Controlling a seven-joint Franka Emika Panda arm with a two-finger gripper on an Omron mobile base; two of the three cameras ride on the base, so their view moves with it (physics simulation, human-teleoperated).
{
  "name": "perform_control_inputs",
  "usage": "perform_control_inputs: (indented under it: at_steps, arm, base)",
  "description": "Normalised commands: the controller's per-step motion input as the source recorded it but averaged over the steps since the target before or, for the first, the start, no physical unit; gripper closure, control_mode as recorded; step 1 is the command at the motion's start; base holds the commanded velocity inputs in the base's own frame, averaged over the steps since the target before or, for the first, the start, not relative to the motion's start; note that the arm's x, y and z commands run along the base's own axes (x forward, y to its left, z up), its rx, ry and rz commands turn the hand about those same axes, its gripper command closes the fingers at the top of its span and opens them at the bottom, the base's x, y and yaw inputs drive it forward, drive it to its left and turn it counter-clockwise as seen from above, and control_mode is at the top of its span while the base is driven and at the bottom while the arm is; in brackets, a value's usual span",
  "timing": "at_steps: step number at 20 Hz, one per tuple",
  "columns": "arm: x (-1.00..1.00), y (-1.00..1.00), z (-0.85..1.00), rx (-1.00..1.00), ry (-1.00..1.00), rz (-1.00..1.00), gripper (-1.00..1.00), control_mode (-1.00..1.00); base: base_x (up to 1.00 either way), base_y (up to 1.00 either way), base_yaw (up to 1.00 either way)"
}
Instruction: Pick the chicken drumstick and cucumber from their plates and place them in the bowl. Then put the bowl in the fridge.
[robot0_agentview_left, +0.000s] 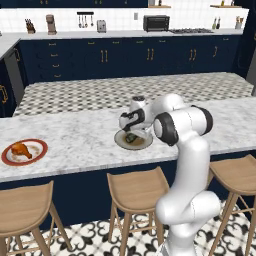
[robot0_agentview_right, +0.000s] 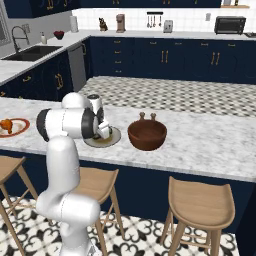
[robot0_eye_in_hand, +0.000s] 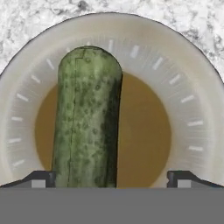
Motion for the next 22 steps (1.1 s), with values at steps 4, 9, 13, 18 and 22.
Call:
perform_control_inputs:
  at_steps: [4, 9, 13, 18, 22]
  arm:
    - [0.28, 0.0, -0.51, 0.0, 0.0, 0.0, -1.0, -1.0]
    - [0.03, -0.01, -0.06, 0.01, 0.0, 0.0, 1.0, -1.0]
    - [-0.39, -0.4, 0.25, 0.05, -0.1, -0.04, 1.0, -1.0]
    - [-0.43, -0.7, 1.0, 0.16, -0.25, -0.3, 1.0, -1.0]
    - [-0.45, -0.98, 1.0, 0.05, -0.11, -0.36, 1.0, -1.0]
  base:
    - [0.0, 0.0, 0.0]
    - [0.0, 0.0, 0.0]
    - [0.0, 0.0, 0.0]
    - [0.0, 0.0, 0.0]
    - [0.0, 0.0, 0.0]
